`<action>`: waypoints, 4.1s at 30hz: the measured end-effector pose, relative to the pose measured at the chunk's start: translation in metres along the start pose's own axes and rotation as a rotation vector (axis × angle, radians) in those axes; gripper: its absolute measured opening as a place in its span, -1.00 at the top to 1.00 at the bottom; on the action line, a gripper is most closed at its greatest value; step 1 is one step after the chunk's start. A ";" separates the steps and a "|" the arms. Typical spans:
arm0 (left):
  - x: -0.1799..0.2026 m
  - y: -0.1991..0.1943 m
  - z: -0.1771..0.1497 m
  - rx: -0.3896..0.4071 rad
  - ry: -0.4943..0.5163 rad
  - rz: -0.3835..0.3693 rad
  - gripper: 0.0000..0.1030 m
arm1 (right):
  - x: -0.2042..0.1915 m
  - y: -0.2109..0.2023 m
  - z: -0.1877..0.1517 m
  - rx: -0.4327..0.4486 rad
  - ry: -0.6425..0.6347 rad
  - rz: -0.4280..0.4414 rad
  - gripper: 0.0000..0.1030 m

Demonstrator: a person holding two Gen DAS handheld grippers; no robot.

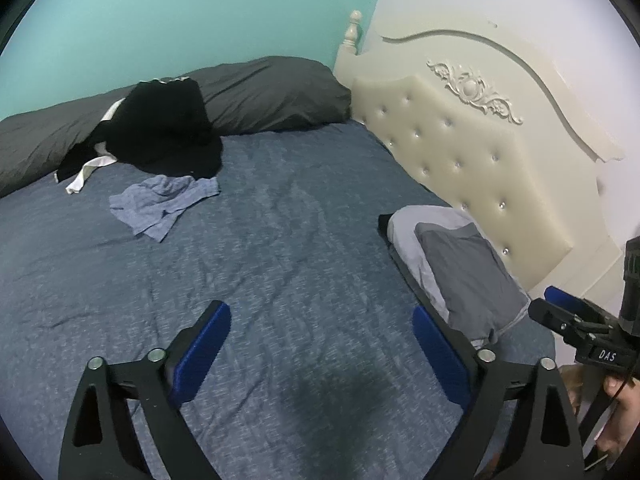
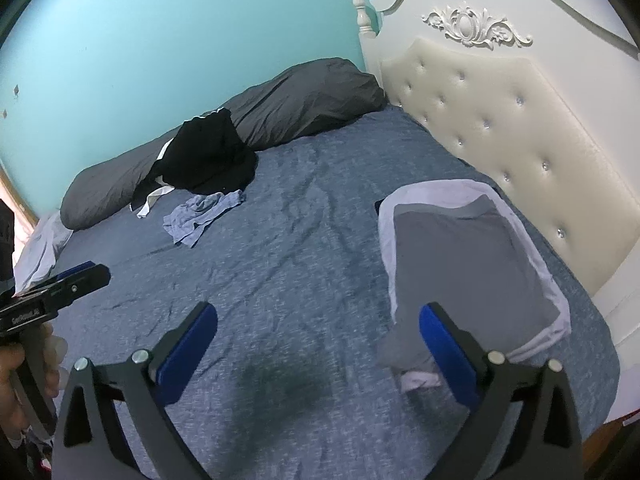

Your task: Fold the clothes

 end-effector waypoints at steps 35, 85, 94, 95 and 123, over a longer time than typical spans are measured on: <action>-0.043 -0.147 -0.077 0.092 0.050 0.004 -1.00 | -0.126 -0.102 -0.059 0.080 -0.033 0.030 -0.99; -0.035 -0.259 -0.157 0.126 0.115 -0.027 -1.00 | -0.185 -0.200 -0.142 0.113 -0.037 0.033 -0.99; -0.034 -0.265 -0.167 0.124 0.117 -0.024 -1.00 | -0.192 -0.211 -0.151 0.130 -0.037 0.019 -0.99; -0.034 -0.265 -0.169 0.119 0.116 -0.026 -1.00 | -0.192 -0.212 -0.152 0.131 -0.037 0.017 -0.99; -0.029 -0.282 -0.195 0.129 0.146 -0.007 -1.00 | -0.201 -0.240 -0.173 0.172 -0.046 -0.007 -1.00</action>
Point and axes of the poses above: each gripper's, at about its wrist camera, not at the fingertips, and y roughly the way its jaws point, x to its right, z to its top, the point moved 2 cm from there along y, roughly the way its jaws point, and after that the axes turned 9 degrees about -y, right-handed, at the moved point
